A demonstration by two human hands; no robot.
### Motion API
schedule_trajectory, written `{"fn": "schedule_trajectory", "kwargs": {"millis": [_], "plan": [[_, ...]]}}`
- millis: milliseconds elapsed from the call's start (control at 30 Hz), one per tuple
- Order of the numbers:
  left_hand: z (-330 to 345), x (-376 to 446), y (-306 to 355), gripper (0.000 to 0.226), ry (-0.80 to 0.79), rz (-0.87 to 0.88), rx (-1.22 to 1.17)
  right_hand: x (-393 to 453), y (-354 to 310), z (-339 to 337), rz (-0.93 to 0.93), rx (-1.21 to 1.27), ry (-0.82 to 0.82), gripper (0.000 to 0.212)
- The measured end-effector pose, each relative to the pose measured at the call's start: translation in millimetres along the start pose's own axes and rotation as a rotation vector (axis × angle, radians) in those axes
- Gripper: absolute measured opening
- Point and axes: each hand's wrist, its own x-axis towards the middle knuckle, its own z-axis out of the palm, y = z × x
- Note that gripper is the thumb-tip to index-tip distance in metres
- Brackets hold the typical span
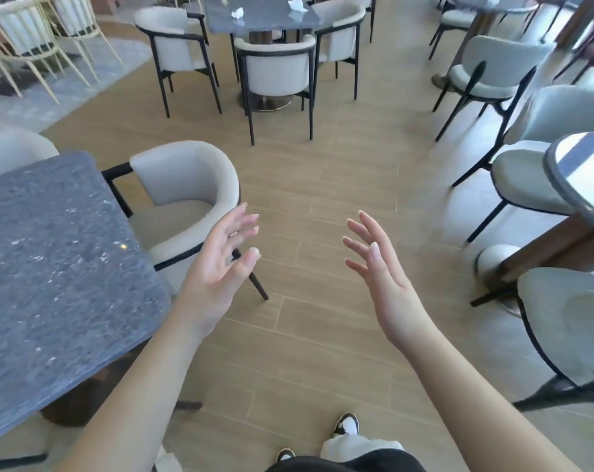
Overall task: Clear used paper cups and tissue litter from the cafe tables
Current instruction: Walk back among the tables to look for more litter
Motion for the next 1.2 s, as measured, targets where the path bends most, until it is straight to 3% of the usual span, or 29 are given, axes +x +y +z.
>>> {"fn": "schedule_trajectory", "kwargs": {"millis": [233,567,933,1200], "plan": [[46,104,-23,0.068,-0.092,-0.025,0.023,90,22,-55,-0.008,0.027,0.060,0.053],[110,261,-18,0.063,-0.095,-0.015,0.029,238,25,-124,-0.021,0.024,0.022,0.055],[72,400,-63,0.071,0.028,-0.052,-0.097,398,55,-113,0.016,0.057,-0.029,0.051],[19,546,-80,0.069,-0.034,-0.044,-0.079,544,47,-91,-0.014,-0.023,-0.032,0.053]]}}
